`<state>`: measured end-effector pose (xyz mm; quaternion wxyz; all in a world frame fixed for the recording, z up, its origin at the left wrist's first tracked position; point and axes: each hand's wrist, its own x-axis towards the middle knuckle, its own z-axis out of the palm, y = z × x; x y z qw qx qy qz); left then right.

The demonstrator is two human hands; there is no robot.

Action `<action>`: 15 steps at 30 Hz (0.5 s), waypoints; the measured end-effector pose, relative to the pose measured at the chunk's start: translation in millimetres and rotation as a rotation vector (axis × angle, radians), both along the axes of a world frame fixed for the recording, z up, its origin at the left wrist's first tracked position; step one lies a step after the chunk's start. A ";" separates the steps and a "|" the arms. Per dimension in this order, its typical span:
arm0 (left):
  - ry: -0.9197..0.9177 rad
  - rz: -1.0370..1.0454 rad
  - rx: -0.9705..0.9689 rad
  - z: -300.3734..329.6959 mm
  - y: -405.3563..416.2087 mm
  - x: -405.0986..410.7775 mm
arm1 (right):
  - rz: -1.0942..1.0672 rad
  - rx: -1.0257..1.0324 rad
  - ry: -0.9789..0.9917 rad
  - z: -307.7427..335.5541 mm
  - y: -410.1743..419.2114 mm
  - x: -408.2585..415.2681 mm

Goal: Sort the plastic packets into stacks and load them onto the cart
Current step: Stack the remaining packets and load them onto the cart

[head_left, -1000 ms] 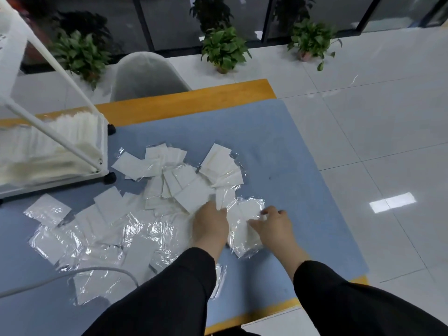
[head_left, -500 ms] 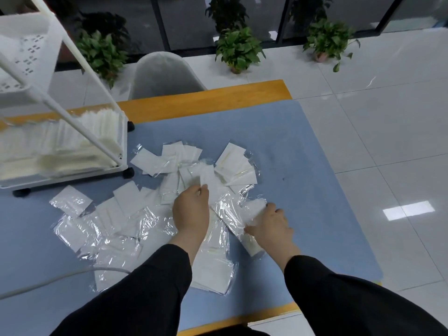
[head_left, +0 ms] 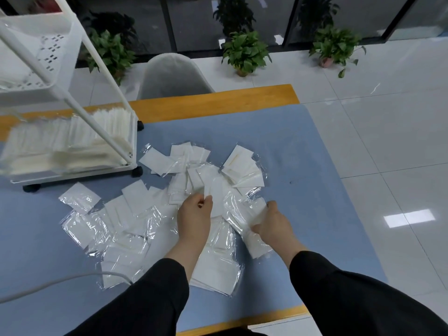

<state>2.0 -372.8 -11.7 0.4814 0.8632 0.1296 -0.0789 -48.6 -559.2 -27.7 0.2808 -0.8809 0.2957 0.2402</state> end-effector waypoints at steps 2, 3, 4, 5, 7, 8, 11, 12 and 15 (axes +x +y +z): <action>0.036 0.045 -0.082 -0.4 0.6 0.4 | -0.075 0.097 -0.002 -0.1 -4.2 2.8; 0.051 0.067 -0.121 -0.3 1.1 1.0 | -0.101 0.123 0.001 0.9 -7.1 3.9; 0.059 0.084 -0.157 -0.4 2.0 1.8 | -0.116 0.139 0.001 0.8 -11.1 4.3; 0.068 0.099 -0.192 -0.4 2.4 2.6 | -0.137 0.160 -0.018 1.4 -15.8 3.4; 0.088 0.121 -0.268 2.2 1.3 4.8 | -0.263 0.271 -0.106 3.6 -26.7 0.1; 0.102 0.124 -0.302 2.8 0.1 5.4 | -0.346 0.350 -0.147 7.1 -32.6 -2.2; 0.146 0.120 -0.328 4.2 -7.5 6.2 | -0.484 0.529 -0.247 17.4 -50.0 -6.6; 0.163 0.119 -0.330 5.2 -11.3 6.0 | -0.515 0.577 -0.287 20.5 -54.4 -6.9; 0.201 0.099 -0.353 10.7 -23.5 4.1 | -0.553 0.688 -0.399 34.2 -63.6 -3.6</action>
